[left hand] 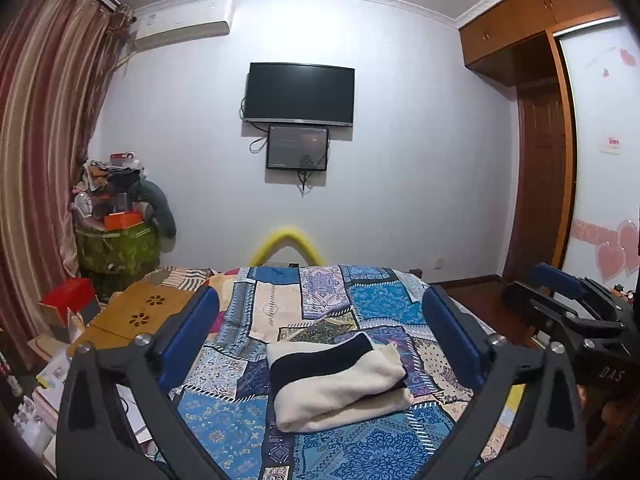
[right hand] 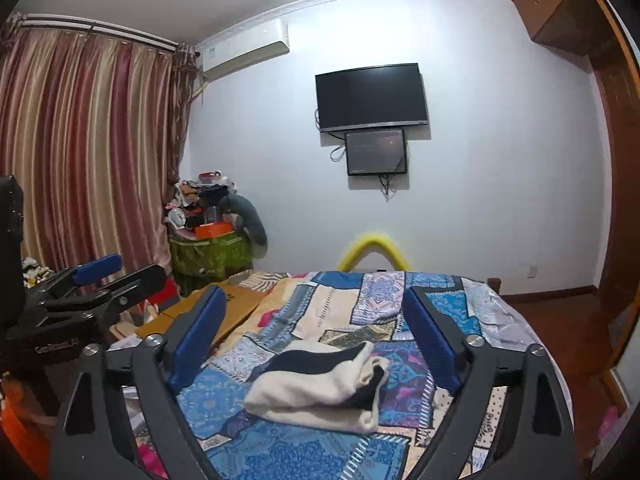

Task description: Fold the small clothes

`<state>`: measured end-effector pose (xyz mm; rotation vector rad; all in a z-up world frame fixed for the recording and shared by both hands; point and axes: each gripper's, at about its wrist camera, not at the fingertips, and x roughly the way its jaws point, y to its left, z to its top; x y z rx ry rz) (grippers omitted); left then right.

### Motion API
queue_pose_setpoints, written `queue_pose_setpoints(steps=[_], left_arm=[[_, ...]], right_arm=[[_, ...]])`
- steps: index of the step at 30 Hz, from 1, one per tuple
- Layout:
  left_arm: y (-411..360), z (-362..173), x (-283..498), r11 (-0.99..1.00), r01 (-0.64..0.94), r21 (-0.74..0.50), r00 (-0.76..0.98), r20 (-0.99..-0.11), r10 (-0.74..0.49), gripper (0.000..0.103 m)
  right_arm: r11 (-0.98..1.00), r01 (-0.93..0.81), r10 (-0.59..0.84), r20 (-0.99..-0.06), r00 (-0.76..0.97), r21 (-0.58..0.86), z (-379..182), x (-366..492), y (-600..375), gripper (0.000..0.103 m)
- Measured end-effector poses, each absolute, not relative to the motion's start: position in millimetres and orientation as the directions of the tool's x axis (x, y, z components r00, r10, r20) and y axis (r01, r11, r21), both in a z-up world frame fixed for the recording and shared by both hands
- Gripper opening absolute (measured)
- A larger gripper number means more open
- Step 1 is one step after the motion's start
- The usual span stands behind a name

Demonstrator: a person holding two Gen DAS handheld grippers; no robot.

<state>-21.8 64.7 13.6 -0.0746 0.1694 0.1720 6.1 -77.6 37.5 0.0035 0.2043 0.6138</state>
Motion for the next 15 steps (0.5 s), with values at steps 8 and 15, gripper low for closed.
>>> queue_pose_setpoints(steps=[8,15], left_arm=[[56.4,7.8,-23.0,0.985,-0.168,-0.047,0.97,-0.185,0.156,0.103],[53.8,3.4,-19.9,0.986,-0.161,-0.05,0.969,-0.199,0.148,0.103]], right_arm=[[0.838,-0.542,0.543,-0.198,0.816,0.063,31.2,1.3,-84.4,0.103],[0.844,-0.532,0.533,-0.21,0.82,0.063,30.8,-0.7,-85.1,0.103]])
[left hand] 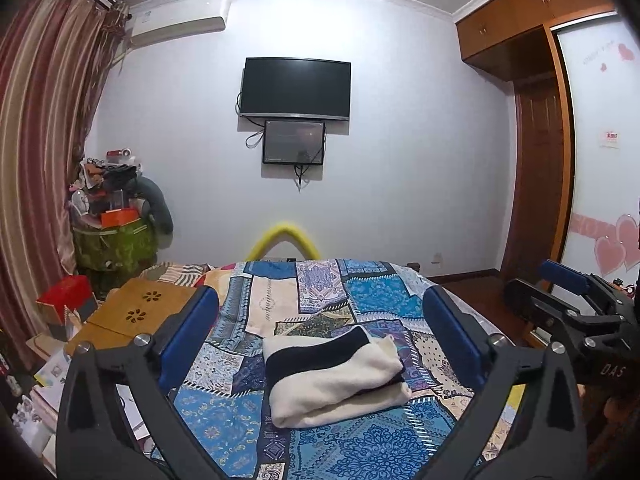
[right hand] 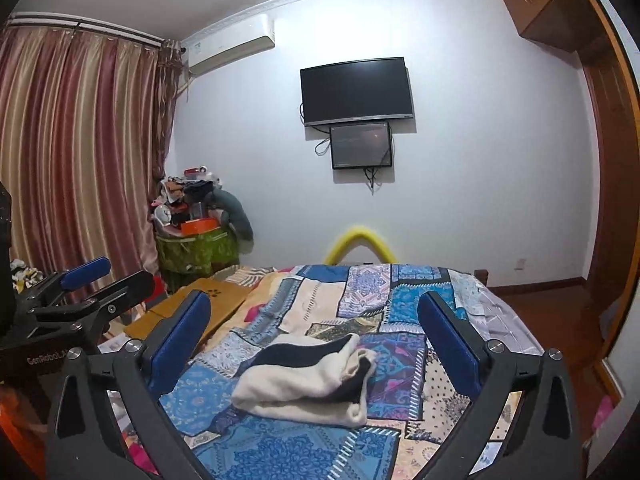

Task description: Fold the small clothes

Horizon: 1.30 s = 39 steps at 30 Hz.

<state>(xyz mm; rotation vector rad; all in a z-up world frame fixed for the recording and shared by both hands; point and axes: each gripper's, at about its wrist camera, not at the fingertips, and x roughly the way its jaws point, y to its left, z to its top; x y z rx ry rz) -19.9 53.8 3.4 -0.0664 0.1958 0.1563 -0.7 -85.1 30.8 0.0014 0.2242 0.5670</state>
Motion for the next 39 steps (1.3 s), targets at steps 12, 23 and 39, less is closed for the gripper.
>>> queue_pose_setpoints(steps=[12,23,39], left_arm=[[54.7,2.1,-17.3,0.985,-0.162,-0.057,0.967,-0.207,0.147,0.103],[54.3,1.3,-18.1,0.985,-0.16,-0.06,0.967,-0.211,0.144,0.103],[48.3,2.3,-13.6,0.99,-0.129,-0.059,0.968,-0.225,0.113,0.103]], right_arm=[[0.847,-0.527,0.527,-0.22,0.821,0.062,34.3,-3.4,-86.6,0.103],[0.849,-0.525,0.523,-0.22,0.823,0.056,35.8,-5.6,-85.4,0.103],[0.852,-0.52,0.519,-0.224,0.825,0.06,36.6,-3.3,-90.2,0.103]])
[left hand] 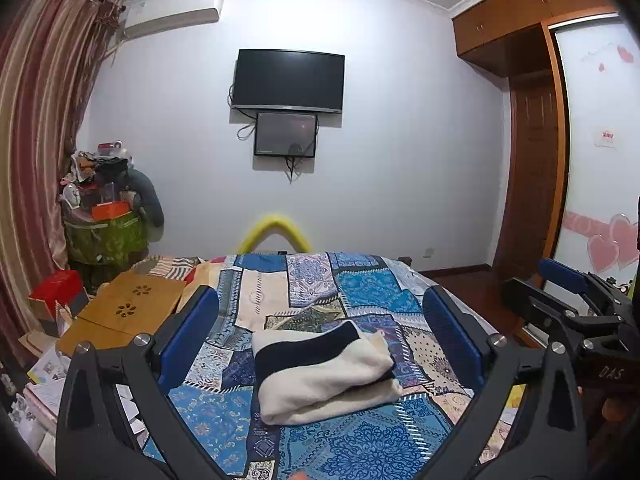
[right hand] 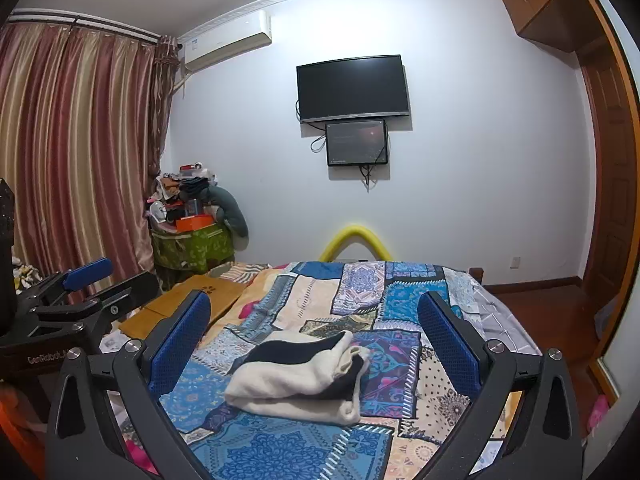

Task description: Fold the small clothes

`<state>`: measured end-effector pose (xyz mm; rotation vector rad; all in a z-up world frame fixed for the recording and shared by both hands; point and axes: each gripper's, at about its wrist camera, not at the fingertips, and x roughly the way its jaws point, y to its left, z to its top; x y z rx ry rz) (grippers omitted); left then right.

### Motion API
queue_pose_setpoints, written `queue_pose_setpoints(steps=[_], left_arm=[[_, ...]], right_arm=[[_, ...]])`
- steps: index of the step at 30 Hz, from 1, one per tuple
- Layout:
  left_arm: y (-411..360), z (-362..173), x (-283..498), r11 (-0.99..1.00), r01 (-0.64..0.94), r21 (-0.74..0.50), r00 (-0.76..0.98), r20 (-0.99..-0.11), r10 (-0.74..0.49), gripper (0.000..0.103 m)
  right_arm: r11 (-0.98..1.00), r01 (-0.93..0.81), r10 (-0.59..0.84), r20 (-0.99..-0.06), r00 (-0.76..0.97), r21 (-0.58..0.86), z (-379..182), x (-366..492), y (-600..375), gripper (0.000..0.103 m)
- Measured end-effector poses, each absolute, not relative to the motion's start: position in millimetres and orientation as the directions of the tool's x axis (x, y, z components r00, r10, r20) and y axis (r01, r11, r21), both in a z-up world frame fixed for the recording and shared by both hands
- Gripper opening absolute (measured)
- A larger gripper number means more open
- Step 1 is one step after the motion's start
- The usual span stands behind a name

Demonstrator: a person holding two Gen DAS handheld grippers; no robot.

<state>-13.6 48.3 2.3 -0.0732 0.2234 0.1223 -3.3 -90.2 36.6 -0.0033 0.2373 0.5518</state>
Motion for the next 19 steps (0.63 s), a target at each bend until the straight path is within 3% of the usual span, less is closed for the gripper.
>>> queue_pose_setpoints(steps=[19], left_arm=[[46.2,3.0,-9.2,0.989,-0.122,-0.079,0.967,-0.235,0.101,0.103]], right_arm=[[0.856,-0.512,0.512,-0.233,0.827,0.065,34.2,1.2,-91.9,0.103]])
